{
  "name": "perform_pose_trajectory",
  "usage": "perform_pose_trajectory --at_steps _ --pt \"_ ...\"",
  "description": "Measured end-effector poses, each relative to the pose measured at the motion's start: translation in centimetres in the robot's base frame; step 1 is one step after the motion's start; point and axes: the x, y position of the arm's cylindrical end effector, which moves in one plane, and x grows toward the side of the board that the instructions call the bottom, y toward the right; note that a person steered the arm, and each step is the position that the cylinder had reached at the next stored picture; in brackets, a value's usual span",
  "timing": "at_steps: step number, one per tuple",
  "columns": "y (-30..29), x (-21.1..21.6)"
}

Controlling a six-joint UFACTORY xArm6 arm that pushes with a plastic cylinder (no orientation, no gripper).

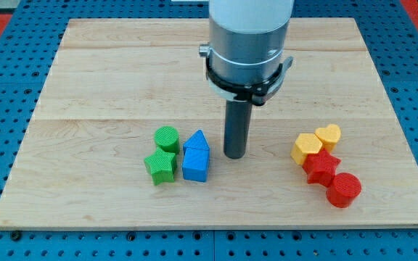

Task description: Nudge the blue blocks a little bit left

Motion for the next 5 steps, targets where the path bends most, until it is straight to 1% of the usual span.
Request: perform_pose_trajectory --at_steps 2,5 --pt "-1.85 0.10" --pt "-1.95 0.07"
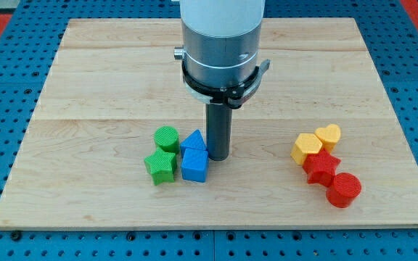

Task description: Nudge the blue blocks a little bit left

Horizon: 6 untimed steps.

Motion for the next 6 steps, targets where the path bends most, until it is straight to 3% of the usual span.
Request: perform_pose_trajectory --at_steps 6 --pt "0.07 -0.20"
